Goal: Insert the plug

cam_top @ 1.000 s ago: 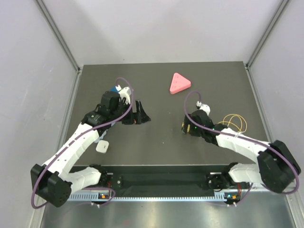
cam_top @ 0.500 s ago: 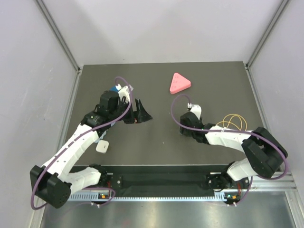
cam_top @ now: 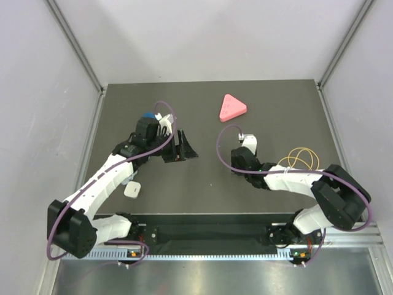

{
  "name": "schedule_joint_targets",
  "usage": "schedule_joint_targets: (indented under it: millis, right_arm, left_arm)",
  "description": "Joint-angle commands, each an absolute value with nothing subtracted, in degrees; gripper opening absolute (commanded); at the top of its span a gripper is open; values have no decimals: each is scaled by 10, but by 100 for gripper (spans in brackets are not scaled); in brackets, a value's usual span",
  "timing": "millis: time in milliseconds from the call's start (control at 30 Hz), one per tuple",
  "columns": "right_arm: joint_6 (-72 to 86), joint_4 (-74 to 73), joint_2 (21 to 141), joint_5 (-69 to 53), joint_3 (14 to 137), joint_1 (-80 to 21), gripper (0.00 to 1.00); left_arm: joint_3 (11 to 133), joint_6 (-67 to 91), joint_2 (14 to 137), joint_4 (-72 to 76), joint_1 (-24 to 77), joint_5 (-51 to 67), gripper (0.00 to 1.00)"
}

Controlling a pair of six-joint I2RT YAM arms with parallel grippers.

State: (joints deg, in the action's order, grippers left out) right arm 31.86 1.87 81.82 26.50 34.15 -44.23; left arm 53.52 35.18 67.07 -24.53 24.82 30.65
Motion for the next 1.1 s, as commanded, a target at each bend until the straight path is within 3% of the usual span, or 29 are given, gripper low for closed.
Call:
schedule_joint_targets:
  millis: [0,100,233,433,600,767,1067]
  right_arm:
    - [313,32,830,289,366,-452,54]
    - [339,-19,865,318,398,-453,57]
    - [341,-44,890,323,422,-457,54]
    - [335,-43,851,337,412,-471,31]
    - [274,-4,756,327,371,-509,21]
    - [232,60,680,266,337,-534,9]
    - [189,130,592,168,298,-570,8]
  left_arm:
    - [532,366,684,-220,243,342,78]
    - [533,367,687,-227,243,343,78]
    - [535,370,681,-229,243,354,78]
    - [529,353,675,-241,243,340,77]
    - [541,304,695,-265,243,354,75]
    - [567,287,738,-251,243,376,66]
    - [594,334,833,-178,249,492,60]
